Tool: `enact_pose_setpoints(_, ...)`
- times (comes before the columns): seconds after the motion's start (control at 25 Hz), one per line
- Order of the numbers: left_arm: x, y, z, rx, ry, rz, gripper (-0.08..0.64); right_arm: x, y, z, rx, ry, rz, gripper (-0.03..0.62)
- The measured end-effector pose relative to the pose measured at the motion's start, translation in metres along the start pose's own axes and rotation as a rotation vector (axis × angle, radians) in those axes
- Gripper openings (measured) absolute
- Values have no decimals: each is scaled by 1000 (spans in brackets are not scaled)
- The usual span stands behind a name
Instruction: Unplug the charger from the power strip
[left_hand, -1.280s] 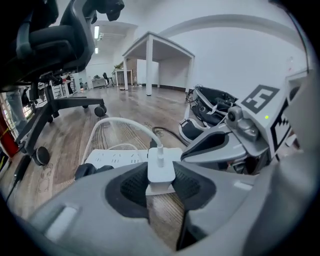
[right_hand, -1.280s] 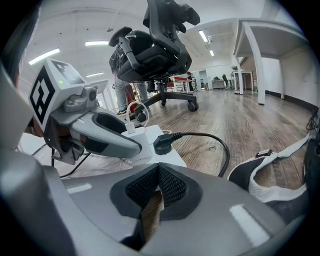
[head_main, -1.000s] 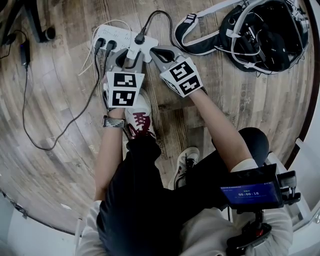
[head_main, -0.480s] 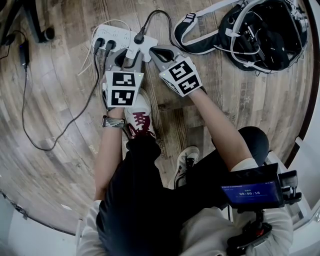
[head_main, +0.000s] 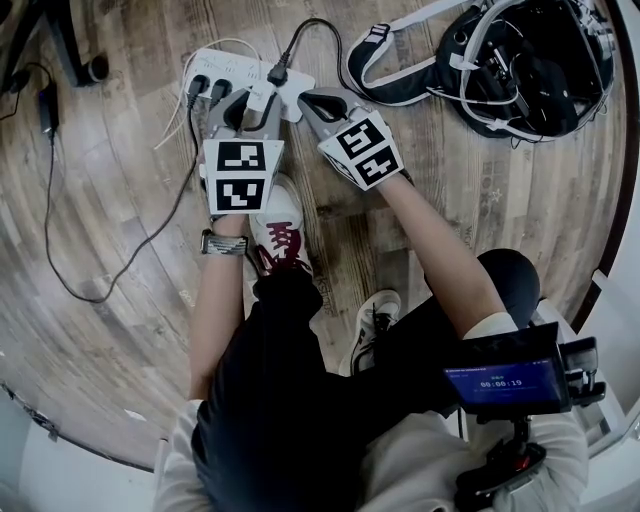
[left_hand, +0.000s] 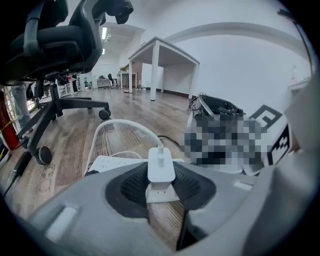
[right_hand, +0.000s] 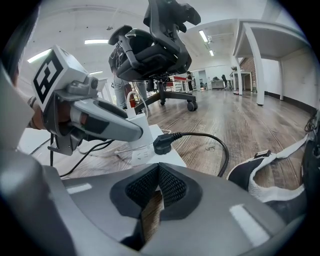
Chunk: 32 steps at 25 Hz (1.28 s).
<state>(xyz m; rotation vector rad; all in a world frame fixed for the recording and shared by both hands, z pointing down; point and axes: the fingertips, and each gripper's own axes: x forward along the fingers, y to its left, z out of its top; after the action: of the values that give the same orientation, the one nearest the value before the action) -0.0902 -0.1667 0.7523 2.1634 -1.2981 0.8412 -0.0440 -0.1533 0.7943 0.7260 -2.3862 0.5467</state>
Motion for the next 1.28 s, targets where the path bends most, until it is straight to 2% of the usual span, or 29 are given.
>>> enact_pose_setpoints(0.44,-5,0,1,17,3,19,140,1,-2,-1,1,3,-1,-2)
enact_pose_setpoints(0.72,-13,7,6,-14,-52,51,140,0,-2,-1,-2,2,-3,-2)
enact_pose_setpoints(0.92,-12,10,0,-59,-81,45,140,0,-2,-1,-1,4,-5,-2)
enact_pose_setpoints(1.28,-9,11,-16,-72,-104,32,140,-1,-3,-2,5,9,-8,-2)
